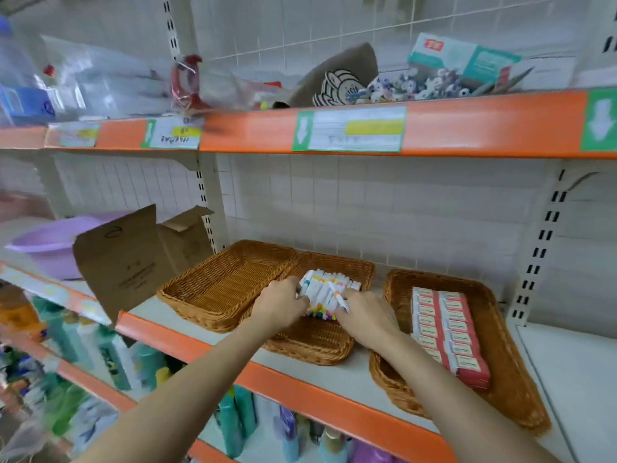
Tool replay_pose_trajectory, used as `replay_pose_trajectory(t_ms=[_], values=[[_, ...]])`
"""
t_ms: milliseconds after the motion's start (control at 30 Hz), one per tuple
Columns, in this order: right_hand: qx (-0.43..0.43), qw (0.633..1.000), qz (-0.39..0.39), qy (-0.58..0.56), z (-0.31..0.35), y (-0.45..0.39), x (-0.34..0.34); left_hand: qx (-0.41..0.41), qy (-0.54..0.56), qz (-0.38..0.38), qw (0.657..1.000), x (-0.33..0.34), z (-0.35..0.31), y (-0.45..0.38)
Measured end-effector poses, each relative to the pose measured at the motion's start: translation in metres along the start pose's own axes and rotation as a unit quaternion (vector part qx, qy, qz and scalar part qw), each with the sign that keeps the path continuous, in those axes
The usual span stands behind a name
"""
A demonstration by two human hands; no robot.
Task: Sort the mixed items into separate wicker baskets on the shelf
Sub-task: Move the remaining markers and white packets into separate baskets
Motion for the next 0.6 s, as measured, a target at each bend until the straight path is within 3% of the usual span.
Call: replay_pose_trajectory(t_ms=[600], values=[[0.054,0.997,0.021,0.045,-0.009,-0.066,0.008,0.050,-0.003,0.050,0.997,0.028,-0.003,-0.074]])
Point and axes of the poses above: each hand's wrist, its own y-axis away from the middle knuckle, its own x-axis out of the palm, z = x × y, the point moved 7 cm from there along -y, towards the middle knuckle
